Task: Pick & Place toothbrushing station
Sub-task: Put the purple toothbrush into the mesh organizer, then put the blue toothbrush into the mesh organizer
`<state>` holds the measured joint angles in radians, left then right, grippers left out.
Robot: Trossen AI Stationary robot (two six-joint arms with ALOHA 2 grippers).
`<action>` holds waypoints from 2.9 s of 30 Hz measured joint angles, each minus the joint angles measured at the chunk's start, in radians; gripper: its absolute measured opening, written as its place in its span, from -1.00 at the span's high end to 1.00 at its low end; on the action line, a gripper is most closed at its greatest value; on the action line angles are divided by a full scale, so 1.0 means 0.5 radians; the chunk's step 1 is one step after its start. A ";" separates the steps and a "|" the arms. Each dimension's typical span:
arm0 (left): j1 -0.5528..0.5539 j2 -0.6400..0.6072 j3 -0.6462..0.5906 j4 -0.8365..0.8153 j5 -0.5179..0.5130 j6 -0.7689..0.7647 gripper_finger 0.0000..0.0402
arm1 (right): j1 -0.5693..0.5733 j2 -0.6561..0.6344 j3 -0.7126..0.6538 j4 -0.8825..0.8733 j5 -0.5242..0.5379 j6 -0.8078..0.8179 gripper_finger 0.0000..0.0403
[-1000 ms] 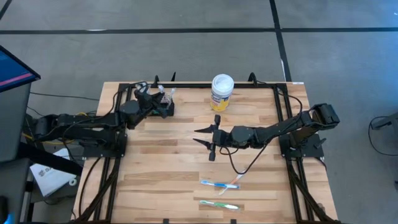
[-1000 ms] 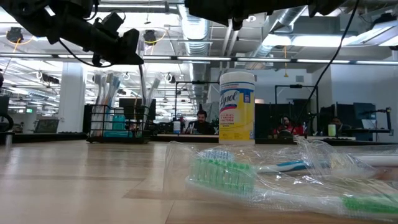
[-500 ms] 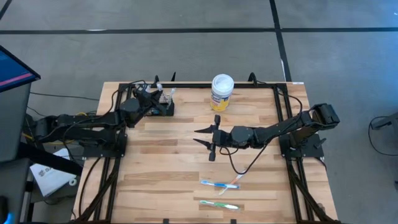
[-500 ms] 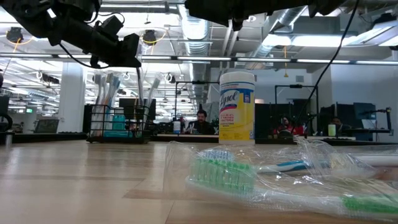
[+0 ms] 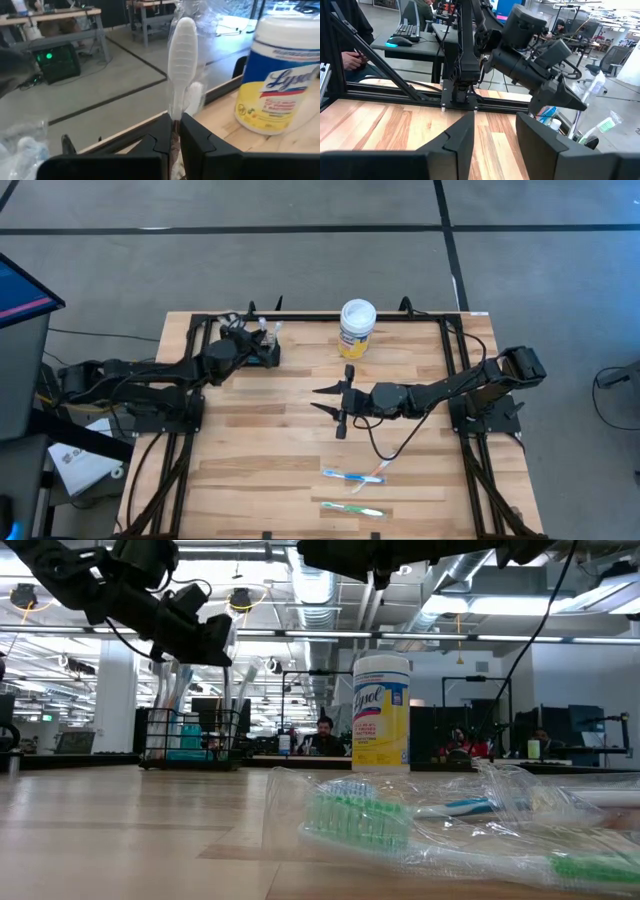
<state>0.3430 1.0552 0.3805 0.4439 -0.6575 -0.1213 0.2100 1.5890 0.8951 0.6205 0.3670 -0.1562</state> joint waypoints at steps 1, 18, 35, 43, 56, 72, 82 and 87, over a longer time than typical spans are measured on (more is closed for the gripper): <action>0.013 0.020 0.000 0.001 0.001 -0.026 0.96 | 0.000 0.000 0.000 0.000 0.000 0.000 0.33; 0.060 0.070 0.000 0.013 0.026 -0.097 0.93 | 0.000 0.000 0.000 -0.002 0.000 0.000 0.33; 0.060 0.069 0.000 0.001 0.081 -0.099 0.66 | -0.001 0.000 0.000 -0.016 0.000 0.000 0.31; 0.053 0.068 0.000 0.015 0.082 -0.102 0.67 | -0.001 0.000 0.000 -0.031 0.000 0.000 0.33; -0.047 0.059 -0.001 0.059 0.573 -0.085 0.69 | -0.001 0.000 0.000 -0.165 -0.037 0.047 0.32; -0.302 0.060 -0.001 0.095 1.181 -0.082 0.69 | 0.036 0.001 0.000 -0.548 -0.314 0.216 0.33; -0.531 0.061 -0.002 0.115 1.208 -0.082 0.71 | 0.199 0.001 0.000 -0.959 -0.508 0.385 0.34; -0.607 0.061 -0.002 0.154 1.209 -0.059 0.71 | 0.299 0.001 0.000 -1.122 -0.522 0.529 0.34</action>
<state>0.0394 1.0855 0.3798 0.5211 -0.0528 -0.1511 0.3593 1.5894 0.8951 0.0593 0.1059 0.1085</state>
